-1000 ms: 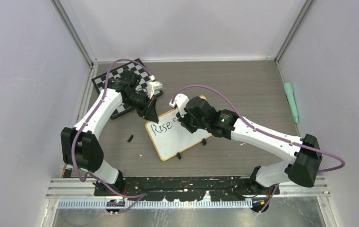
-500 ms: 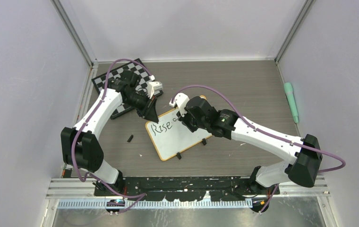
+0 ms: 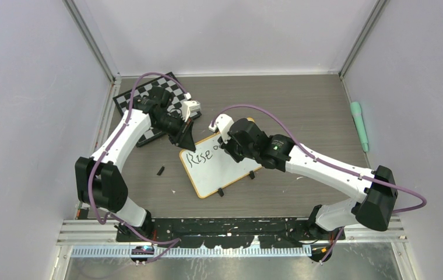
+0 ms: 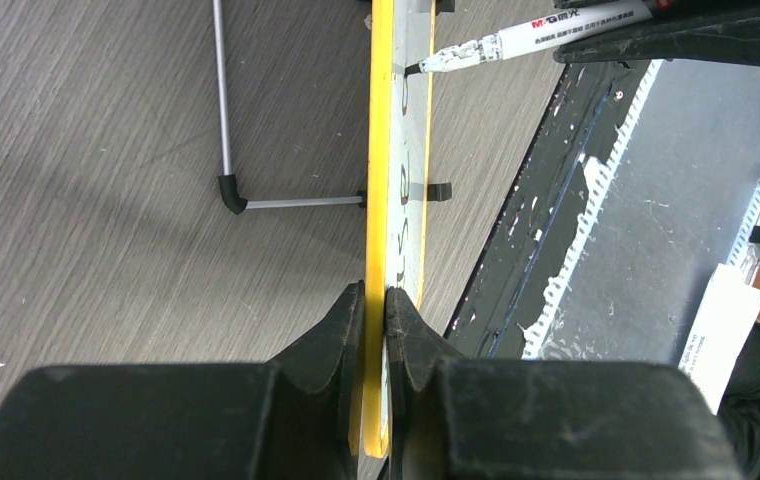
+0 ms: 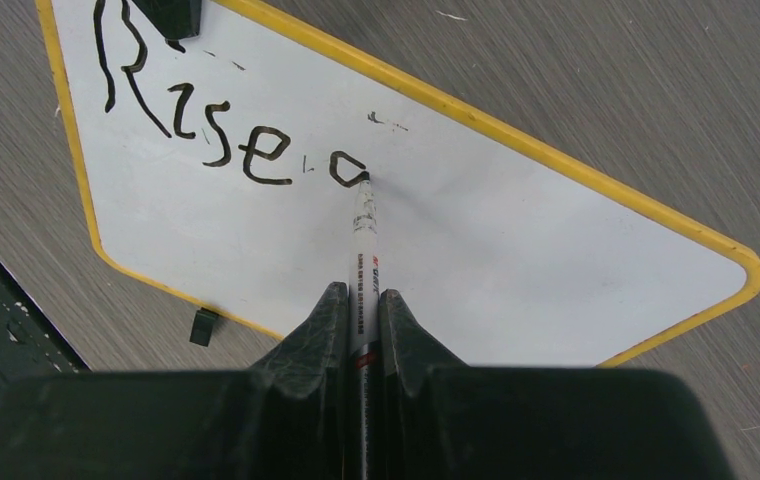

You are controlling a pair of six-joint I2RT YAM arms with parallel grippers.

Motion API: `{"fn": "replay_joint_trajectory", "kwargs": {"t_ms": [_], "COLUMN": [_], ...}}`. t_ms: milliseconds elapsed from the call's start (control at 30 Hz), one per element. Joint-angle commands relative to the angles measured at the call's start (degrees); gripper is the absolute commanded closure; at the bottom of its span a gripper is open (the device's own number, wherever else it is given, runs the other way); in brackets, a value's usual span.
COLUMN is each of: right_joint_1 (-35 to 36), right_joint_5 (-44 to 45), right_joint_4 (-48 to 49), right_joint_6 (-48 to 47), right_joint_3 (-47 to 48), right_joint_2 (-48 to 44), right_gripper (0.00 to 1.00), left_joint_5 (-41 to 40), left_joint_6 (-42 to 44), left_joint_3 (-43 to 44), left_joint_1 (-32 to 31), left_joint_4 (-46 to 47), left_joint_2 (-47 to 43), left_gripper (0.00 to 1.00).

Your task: Write a sentence on the whiteboard

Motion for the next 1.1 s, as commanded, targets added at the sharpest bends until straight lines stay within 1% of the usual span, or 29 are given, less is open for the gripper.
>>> {"fn": "replay_joint_trajectory", "kwargs": {"t_ms": [0,267,533,1067], "right_joint_1": [0.0,-0.1,0.0,0.0], "right_joint_5": [-0.4,-0.4,0.5,3.6], "right_joint_4": [0.3,-1.9,-3.0,2.5], "right_joint_6": [0.4,0.0,-1.1,-2.8], "right_joint_3": [-0.6,0.3,3.8,4.2], "right_joint_2": [-1.8,-3.1,-5.0,-1.6], "right_gripper": [1.0,1.0,1.0,1.0], "left_joint_5": [0.1,0.1,0.4,0.4], "left_joint_6": [1.8,1.8,1.9,2.0], "left_joint_3": [0.6,0.4,0.5,0.8], "left_joint_1": [-0.2,-0.2,-0.2,-0.3], "left_joint_4": [0.5,0.5,0.4,0.2], "left_joint_2": [-0.9,-1.1,-1.1,-1.1], "left_gripper": [1.0,0.99,1.0,0.99]}}
